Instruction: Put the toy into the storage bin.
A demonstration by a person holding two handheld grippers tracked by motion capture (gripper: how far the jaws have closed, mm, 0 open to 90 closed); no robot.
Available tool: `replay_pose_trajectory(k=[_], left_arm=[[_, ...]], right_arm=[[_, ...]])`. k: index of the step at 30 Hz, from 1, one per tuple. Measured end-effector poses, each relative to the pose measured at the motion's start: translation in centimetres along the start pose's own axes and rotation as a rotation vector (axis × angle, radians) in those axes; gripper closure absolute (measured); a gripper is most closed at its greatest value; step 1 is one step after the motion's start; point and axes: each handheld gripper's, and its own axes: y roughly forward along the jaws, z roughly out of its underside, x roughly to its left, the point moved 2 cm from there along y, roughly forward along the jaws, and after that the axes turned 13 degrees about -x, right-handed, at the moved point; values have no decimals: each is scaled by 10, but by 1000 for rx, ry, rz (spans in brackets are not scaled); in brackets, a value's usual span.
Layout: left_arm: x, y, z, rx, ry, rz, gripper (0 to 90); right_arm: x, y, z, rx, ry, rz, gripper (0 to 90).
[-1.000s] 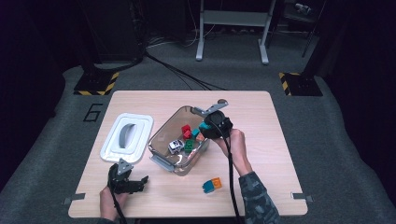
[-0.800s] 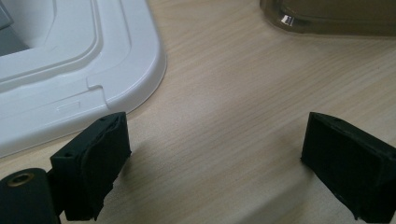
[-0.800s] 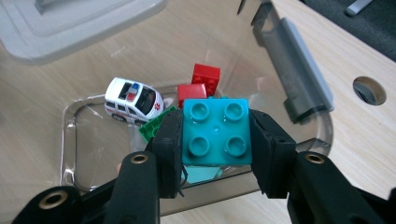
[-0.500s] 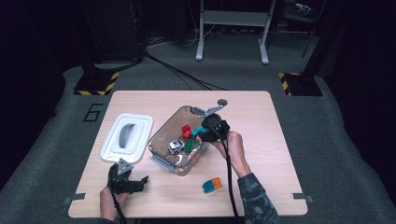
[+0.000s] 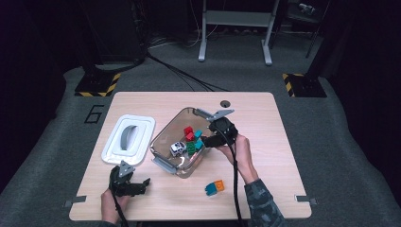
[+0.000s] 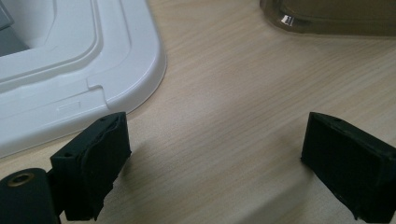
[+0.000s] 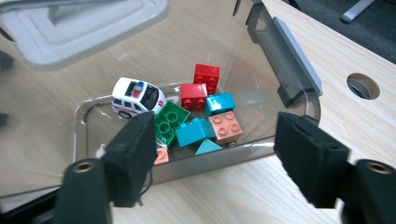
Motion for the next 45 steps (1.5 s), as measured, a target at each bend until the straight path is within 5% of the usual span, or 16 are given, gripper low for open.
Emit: replay_pose_trajectory(k=[13, 32, 45], left_arm=[[-1, 1, 0, -13, -8, -4, 76], [-1, 1, 0, -10, -11, -2, 76], [-1, 1, 0, -13, -9, -6, 76]], right_arm=[[1, -26, 27, -34, 48, -13, 149], [12, -29, 114, 72, 138, -30, 63], [14, -27, 146, 156, 142, -10, 100]])
